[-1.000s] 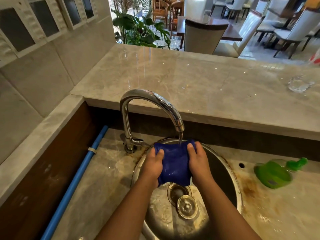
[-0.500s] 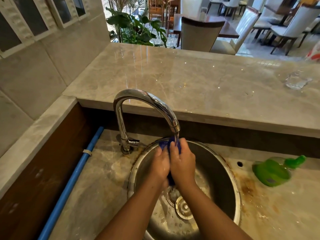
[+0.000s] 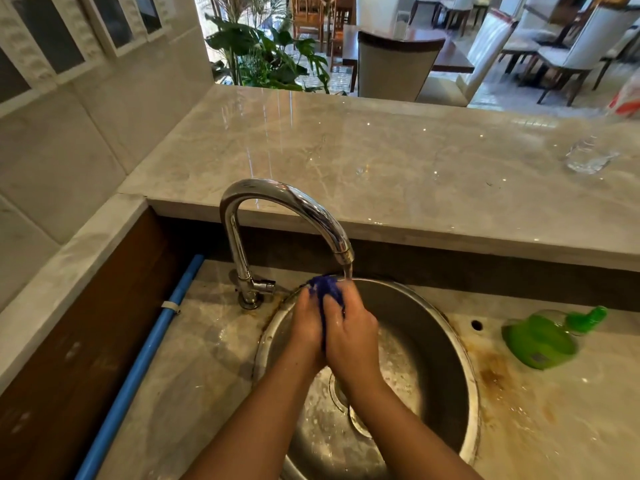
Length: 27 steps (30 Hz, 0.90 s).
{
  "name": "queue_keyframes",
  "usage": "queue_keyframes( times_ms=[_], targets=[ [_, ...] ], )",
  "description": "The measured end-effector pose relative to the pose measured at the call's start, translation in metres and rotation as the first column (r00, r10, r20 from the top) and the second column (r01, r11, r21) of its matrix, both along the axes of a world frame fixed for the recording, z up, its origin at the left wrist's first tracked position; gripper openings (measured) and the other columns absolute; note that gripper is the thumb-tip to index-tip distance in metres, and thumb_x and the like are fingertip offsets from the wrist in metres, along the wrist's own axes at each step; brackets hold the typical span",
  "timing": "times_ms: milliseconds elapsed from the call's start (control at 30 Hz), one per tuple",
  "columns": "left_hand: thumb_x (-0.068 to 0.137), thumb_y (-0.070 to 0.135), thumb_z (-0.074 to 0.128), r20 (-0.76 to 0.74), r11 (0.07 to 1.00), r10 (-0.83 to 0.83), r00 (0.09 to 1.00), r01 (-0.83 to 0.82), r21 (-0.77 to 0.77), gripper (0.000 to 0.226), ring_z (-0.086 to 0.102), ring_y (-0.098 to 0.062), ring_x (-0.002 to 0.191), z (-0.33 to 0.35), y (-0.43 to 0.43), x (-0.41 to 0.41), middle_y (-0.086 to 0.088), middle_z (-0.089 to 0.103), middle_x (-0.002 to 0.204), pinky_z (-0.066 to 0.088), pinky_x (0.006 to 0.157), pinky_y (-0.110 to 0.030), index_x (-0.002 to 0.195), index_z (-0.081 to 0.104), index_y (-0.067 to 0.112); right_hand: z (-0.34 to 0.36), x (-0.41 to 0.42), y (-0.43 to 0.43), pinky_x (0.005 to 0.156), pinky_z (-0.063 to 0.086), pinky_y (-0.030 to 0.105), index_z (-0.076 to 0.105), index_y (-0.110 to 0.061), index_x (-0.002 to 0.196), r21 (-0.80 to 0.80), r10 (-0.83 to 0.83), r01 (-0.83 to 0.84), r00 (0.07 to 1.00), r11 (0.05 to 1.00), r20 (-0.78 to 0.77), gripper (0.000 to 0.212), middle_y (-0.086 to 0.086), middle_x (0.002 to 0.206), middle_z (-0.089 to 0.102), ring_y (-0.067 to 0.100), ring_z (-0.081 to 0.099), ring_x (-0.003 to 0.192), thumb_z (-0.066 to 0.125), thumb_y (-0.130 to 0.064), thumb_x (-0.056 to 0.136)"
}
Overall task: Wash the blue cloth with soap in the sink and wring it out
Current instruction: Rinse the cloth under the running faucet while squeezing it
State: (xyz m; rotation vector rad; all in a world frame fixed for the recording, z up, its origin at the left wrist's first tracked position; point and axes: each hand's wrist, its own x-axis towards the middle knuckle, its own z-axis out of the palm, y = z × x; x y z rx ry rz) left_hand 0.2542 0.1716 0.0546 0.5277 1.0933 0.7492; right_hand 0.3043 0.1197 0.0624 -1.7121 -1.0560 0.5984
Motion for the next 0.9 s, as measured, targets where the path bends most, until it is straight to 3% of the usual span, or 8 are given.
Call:
queue_keyframes(
  times_ms=[33, 100, 200, 300, 467, 567, 667, 900],
  targets=[
    [0.108, 0.036, 0.035, 0.077, 0.999, -0.029, 0.997, 0.032, -0.041, 0.043, 0.066, -0.019, 0.071, 0.000, -0.005, 0.001, -0.007, 0.070, 0.071, 0.053, 0.066, -0.027, 0.095, 0.065, 0.008, -0.002, -0.001, 0.004, 0.071, 0.054, 0.030, 0.060, -0.022, 0.111, -0.024, -0.026, 0.030, 0.988, 0.999, 0.152, 0.016, -0.004, 0.092, 0.069, 0.011, 0.065, 0.082, 0.047, -0.025, 0.103],
    [0.108, 0.035, 0.037, 0.139, 0.996, -0.058, 0.989, 0.066, -0.056, 0.039, 0.070, -0.019, 0.074, -0.004, -0.014, 0.001, -0.009, 0.072, 0.082, 0.052, 0.066, -0.029, 0.105, 0.066, 0.011, -0.008, 0.006, 0.013, 0.066, 0.054, 0.038, 0.059, -0.021, 0.105, -0.055, -0.091, 0.107, 0.970, 0.993, 0.227, 0.017, -0.002, 0.086, 0.067, 0.016, 0.064, 0.076, 0.044, -0.029, 0.103],
    [0.107, 0.023, 0.043, 0.140, 0.999, -0.036, 0.990, 0.036, 0.007, 0.029, 0.073, -0.024, 0.093, -0.008, -0.017, 0.002, -0.011, 0.072, 0.113, 0.060, 0.062, -0.034, 0.133, 0.056, 0.023, -0.015, 0.030, 0.025, 0.061, 0.052, 0.033, 0.055, -0.021, 0.092, -0.162, -0.145, 0.153, 0.988, 0.975, 0.058, 0.020, -0.002, 0.079, 0.062, 0.016, 0.062, 0.071, 0.041, -0.029, 0.105],
    [0.104, 0.016, 0.048, 0.142, 0.996, -0.057, 0.988, 0.046, 0.081, 0.036, 0.072, -0.022, 0.099, -0.004, -0.017, 0.003, -0.008, 0.070, 0.119, 0.061, 0.071, -0.036, 0.139, 0.050, 0.023, -0.021, 0.045, 0.029, 0.058, 0.040, 0.021, 0.056, -0.017, 0.092, -0.247, -0.231, 0.208, 0.971, 0.946, -0.068, 0.019, -0.006, 0.079, 0.058, 0.013, 0.058, 0.072, 0.044, -0.022, 0.105],
    [0.103, 0.019, 0.051, 0.045, 0.989, -0.012, 0.999, 0.005, 0.150, 0.020, 0.070, -0.028, 0.104, 0.001, 0.004, -0.007, -0.010, 0.069, 0.117, 0.059, 0.081, -0.045, 0.121, 0.056, 0.026, -0.001, 0.026, 0.001, 0.060, 0.048, 0.018, 0.060, -0.017, 0.097, 0.030, -0.133, 0.143, 0.967, 0.989, -0.218, 0.014, -0.003, 0.082, 0.064, 0.001, 0.060, 0.067, 0.047, -0.017, 0.104],
    [0.105, 0.028, 0.044, 0.051, 0.999, -0.024, 0.998, 0.021, 0.046, 0.021, 0.073, -0.019, 0.080, 0.001, 0.007, -0.005, -0.009, 0.073, 0.091, 0.057, 0.068, -0.032, 0.104, 0.063, 0.017, 0.002, 0.004, -0.009, 0.069, 0.052, 0.021, 0.062, -0.024, 0.105, 0.078, 0.018, -0.015, 0.999, 0.997, -0.037, 0.014, -0.008, 0.089, 0.067, 0.005, 0.064, 0.080, 0.050, -0.017, 0.101],
    [0.104, 0.034, 0.043, 0.127, 0.992, -0.120, 0.985, 0.123, -0.012, 0.033, 0.072, -0.017, 0.075, 0.001, -0.007, 0.000, -0.007, 0.072, 0.083, 0.055, 0.066, -0.029, 0.107, 0.066, 0.012, -0.002, 0.003, 0.004, 0.065, 0.051, 0.026, 0.061, -0.022, 0.102, -0.008, -0.060, 0.062, 0.990, 0.998, 0.126, 0.016, -0.004, 0.086, 0.067, 0.009, 0.064, 0.077, 0.045, -0.022, 0.103],
    [0.105, 0.014, 0.046, 0.104, 0.988, -0.126, 0.987, 0.115, 0.106, 0.033, 0.070, -0.026, 0.105, -0.001, -0.021, -0.001, -0.010, 0.069, 0.121, 0.058, 0.086, -0.045, 0.136, 0.052, 0.022, -0.027, 0.042, 0.030, 0.068, 0.044, 0.029, 0.060, -0.014, 0.093, -0.291, -0.225, 0.176, 0.964, 0.940, -0.144, 0.021, 0.001, 0.085, 0.064, 0.018, 0.061, 0.078, 0.043, -0.020, 0.104]
  ],
)
